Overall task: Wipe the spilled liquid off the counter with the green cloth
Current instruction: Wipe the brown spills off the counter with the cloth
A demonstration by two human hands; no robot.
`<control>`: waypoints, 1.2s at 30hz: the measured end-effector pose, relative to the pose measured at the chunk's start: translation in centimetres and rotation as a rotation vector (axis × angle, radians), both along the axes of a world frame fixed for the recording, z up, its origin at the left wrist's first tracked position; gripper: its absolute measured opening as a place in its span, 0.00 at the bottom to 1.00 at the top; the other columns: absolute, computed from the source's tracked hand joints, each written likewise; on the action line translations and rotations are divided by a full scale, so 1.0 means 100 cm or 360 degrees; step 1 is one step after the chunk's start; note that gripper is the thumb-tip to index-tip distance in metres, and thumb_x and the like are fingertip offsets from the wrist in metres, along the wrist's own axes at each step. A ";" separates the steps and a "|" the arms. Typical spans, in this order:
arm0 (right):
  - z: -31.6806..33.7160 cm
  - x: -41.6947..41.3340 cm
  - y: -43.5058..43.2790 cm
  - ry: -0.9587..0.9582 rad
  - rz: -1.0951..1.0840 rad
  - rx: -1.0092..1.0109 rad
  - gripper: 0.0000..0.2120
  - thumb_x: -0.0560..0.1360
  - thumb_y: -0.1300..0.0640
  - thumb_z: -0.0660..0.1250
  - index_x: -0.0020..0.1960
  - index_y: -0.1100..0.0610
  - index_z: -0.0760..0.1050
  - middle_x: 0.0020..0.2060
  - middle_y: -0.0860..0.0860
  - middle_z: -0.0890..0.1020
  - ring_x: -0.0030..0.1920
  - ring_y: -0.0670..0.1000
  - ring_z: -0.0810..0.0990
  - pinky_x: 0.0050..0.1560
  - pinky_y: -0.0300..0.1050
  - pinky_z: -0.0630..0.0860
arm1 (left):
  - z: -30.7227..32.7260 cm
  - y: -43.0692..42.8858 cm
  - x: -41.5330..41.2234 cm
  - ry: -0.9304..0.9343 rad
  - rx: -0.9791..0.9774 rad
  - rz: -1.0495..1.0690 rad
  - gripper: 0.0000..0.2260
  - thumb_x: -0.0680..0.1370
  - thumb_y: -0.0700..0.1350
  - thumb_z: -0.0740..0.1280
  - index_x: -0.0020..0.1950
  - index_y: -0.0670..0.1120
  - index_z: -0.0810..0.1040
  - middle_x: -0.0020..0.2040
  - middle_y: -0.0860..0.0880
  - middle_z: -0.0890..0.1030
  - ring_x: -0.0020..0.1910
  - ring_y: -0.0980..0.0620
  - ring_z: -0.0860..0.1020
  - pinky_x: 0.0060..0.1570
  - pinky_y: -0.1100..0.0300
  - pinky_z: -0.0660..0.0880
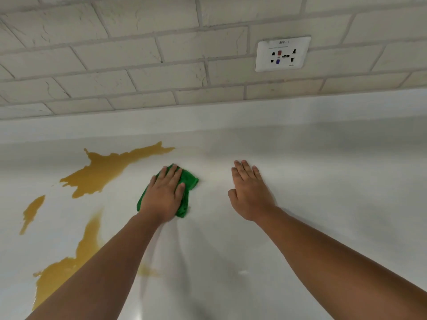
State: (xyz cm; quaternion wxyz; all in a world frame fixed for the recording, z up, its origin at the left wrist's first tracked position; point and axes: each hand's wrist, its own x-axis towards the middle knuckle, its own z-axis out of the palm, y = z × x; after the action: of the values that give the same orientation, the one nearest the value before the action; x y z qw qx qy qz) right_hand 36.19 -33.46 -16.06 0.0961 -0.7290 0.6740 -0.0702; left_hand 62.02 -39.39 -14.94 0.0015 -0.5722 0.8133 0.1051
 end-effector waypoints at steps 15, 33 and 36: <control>0.004 -0.001 0.004 -0.0482 -0.0131 -0.0063 0.35 0.75 0.52 0.49 0.79 0.65 0.49 0.79 0.60 0.55 0.79 0.54 0.52 0.79 0.48 0.46 | -0.002 0.014 -0.093 -0.0036 -0.0003 -0.0434 0.25 0.84 0.57 0.46 0.81 0.52 0.51 0.81 0.55 0.50 0.80 0.51 0.45 0.77 0.48 0.46; 0.018 0.070 0.182 -0.0137 -0.0091 -0.0006 0.35 0.76 0.45 0.40 0.77 0.61 0.61 0.79 0.55 0.55 0.80 0.53 0.45 0.79 0.52 0.40 | 0.005 0.125 -0.013 -0.0081 0.0113 -0.0432 0.26 0.84 0.57 0.42 0.81 0.50 0.47 0.81 0.53 0.46 0.80 0.48 0.42 0.77 0.46 0.43; 0.018 0.091 0.190 -0.0109 -0.0130 0.0052 0.38 0.74 0.43 0.36 0.79 0.59 0.56 0.80 0.55 0.53 0.80 0.53 0.45 0.79 0.51 0.38 | 0.006 0.180 0.020 -0.0024 0.0086 -0.0652 0.26 0.84 0.57 0.44 0.81 0.51 0.49 0.81 0.54 0.46 0.79 0.51 0.41 0.77 0.48 0.41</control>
State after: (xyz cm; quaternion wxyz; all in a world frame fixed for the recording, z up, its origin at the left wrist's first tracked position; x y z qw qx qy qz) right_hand 45.24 -14.46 -14.23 0.1282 -0.6963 0.7007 -0.0880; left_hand 64.01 -21.44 -14.38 0.0443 -0.3954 0.9096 0.1199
